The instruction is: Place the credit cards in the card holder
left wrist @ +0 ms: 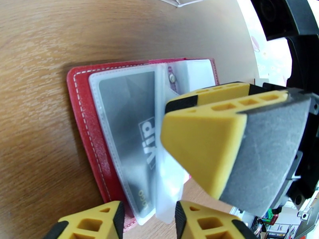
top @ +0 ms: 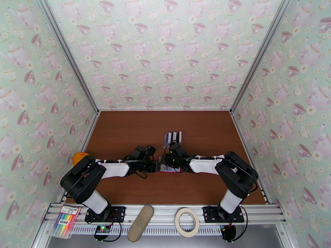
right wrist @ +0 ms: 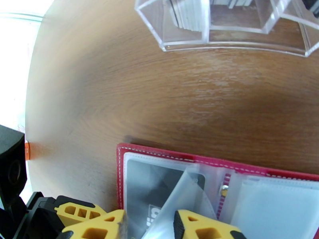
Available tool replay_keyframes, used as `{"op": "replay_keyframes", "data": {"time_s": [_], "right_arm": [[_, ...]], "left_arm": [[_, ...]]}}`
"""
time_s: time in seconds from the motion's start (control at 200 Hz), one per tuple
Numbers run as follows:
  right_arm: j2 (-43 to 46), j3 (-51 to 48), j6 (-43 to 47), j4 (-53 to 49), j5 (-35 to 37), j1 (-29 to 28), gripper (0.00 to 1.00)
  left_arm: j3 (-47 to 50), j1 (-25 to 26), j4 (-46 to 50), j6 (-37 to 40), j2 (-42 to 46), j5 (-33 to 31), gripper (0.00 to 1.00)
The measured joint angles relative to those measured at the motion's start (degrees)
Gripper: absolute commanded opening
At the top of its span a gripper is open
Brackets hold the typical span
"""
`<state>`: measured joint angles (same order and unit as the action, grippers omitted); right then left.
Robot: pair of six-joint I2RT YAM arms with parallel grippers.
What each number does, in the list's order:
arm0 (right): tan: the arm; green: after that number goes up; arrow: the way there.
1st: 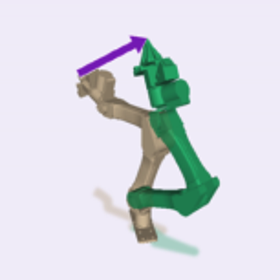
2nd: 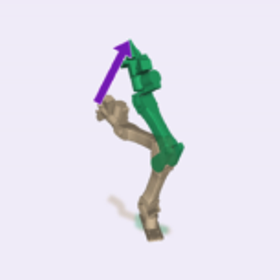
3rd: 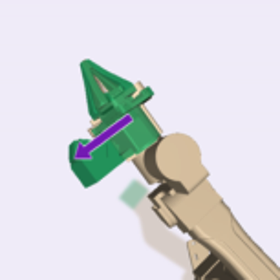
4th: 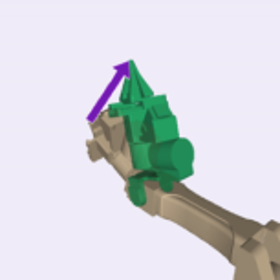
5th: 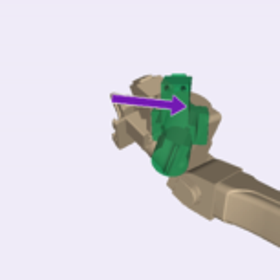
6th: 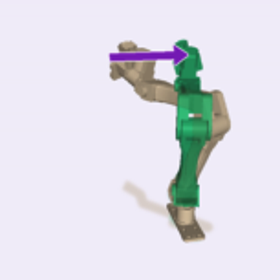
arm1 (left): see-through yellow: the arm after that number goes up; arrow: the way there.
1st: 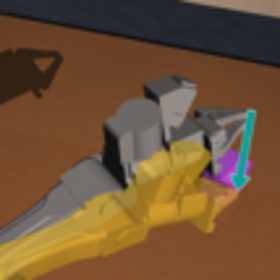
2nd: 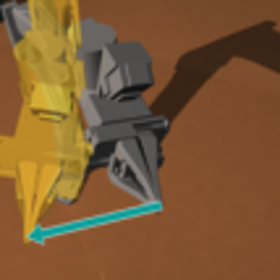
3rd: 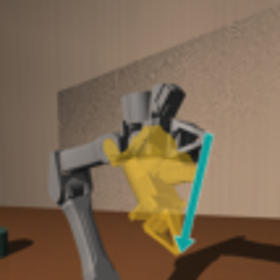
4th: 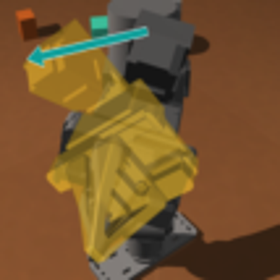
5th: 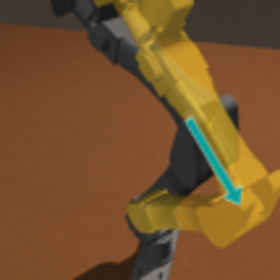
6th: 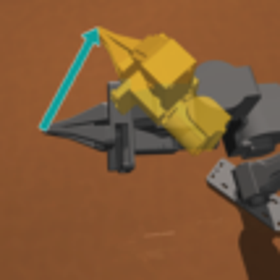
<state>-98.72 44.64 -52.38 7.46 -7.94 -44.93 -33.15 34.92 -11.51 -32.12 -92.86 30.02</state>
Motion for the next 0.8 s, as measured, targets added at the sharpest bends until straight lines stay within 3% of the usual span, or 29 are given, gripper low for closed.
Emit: {"op": "replay_keyframes", "data": {"time_s": [0.356, 0.801], "right_arm": [[-0.5, 0.1, -1.0, 0.9, 0.0, -0.1, 0.36], [1.4, 1.2, -0.2, -2.8, 0.0, -0.4, 0.42]], "left_arm": [[-0.8, 0.0, 1.0, 0.7, -0.3, 0.3, 0.42], [-2.1, 0.0, 3.3, 2.1, -1.4, -0.7, 0.29]]}}
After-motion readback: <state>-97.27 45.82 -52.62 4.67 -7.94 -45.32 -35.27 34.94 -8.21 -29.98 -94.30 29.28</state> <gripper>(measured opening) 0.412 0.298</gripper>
